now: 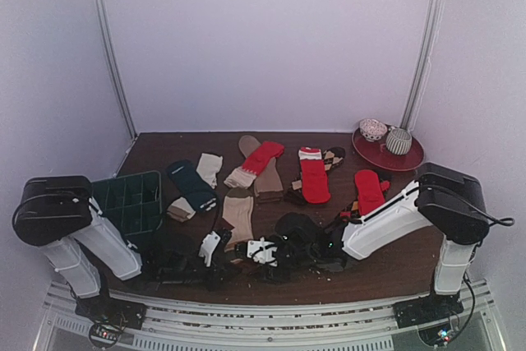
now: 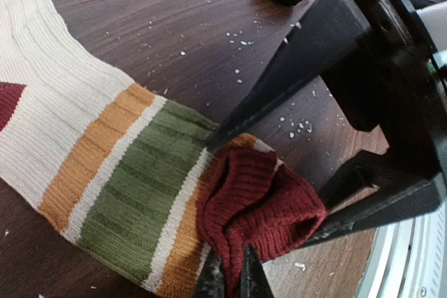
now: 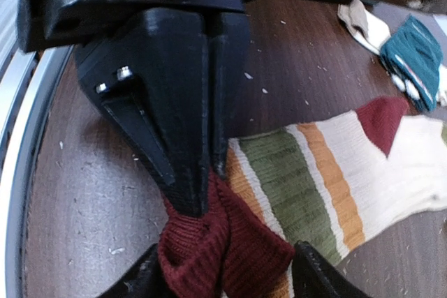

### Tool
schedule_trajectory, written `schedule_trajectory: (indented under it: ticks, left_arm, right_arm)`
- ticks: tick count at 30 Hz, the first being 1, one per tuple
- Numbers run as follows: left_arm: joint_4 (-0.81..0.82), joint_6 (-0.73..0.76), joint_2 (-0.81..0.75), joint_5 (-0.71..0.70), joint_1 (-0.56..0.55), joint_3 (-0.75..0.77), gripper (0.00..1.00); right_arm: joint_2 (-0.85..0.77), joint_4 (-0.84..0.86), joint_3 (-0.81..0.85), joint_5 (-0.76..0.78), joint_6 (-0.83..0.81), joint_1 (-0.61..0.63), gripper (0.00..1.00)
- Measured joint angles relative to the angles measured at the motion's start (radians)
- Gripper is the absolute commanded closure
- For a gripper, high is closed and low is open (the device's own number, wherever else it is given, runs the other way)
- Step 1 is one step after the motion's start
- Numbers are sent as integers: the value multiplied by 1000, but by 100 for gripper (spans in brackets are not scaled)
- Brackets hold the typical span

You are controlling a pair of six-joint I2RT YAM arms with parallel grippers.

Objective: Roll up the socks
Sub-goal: Roll a pair of socks at the center of the board.

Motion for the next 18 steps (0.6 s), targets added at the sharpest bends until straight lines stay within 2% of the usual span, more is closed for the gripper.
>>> schedule_trajectory:
  ticks: [1,3,4,7,9,11,13,15,18]
  left_arm:
    - [1,0,0,3,0,0,100]
    - [1,0,1,5,0,0,100]
    - [1,0,1,5,0,0,100]
    - [0,5,0,5,0,0,100]
    - [-5,15,-5,3,0,0,79]
    - [-32,39,-26,-8,0,0,50]
    - [-71,62,-66,-22,-1,-3,29]
    - [-116,92,-121,-47,-1,-10,19]
    - [-159,150,-213,-94,0,-29,12]
  right_arm:
    - [6,-2,7,-1,-6,0,75]
    - [17,-12,24,-8,6,-2,95]
    - [20,-15,29,-16,19,-5,100]
    - [21,-21,32,-59,81,-16,100]
    - [23,-29,37,-92,140,-38,100]
    - [27,-37,41,-132,216,-64,100]
    - [35,-37,42,-172,320,-93,100]
    - [48,-29,42,-224,435,-130,100]
    - [73,-1,40,-302,591,-162,100]
